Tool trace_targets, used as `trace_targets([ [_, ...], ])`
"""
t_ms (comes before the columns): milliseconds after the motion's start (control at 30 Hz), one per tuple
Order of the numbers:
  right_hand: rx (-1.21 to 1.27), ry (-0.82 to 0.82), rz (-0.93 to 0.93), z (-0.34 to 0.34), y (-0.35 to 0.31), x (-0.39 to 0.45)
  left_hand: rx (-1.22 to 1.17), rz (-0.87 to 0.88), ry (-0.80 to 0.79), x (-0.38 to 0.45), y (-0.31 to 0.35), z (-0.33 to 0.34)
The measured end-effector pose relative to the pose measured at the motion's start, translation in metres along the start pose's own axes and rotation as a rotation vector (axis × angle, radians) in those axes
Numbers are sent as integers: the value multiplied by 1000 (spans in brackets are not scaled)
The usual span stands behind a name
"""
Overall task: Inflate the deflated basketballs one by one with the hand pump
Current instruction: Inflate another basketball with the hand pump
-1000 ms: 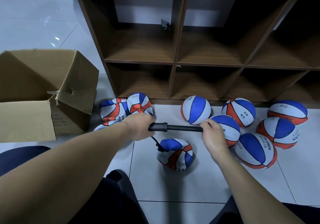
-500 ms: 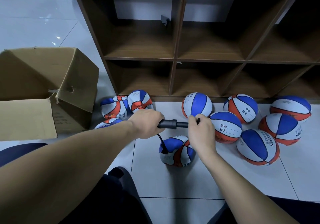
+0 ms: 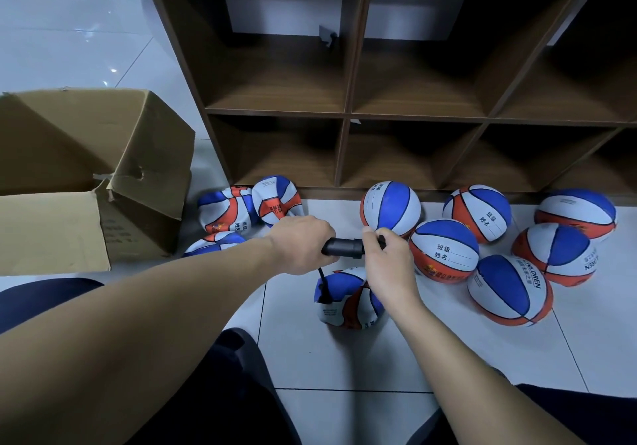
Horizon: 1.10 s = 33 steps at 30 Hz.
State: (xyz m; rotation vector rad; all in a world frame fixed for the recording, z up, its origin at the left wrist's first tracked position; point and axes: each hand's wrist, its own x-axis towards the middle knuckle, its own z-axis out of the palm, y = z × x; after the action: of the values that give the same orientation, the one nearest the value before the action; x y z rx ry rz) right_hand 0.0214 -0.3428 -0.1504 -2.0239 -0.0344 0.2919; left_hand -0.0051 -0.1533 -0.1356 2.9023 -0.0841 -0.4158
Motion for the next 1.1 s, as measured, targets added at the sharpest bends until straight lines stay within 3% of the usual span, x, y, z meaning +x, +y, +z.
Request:
trace_targets([
  [167,130,129,17,-28,8,15,-22,-40,-18,1,-16,-7],
  [300,144,212,142,-46,24,29,25,-58,-49,1,-26,-9],
  [433,166,184,228,-38,31,30,58,-49,-54,3,-23,-14],
  [633,132,219,143,-15,10,9,99,-17,-53,1,-15,-14],
  [1100,49,114,112,13,-2,-8,107,58,-21,2,10,-11],
])
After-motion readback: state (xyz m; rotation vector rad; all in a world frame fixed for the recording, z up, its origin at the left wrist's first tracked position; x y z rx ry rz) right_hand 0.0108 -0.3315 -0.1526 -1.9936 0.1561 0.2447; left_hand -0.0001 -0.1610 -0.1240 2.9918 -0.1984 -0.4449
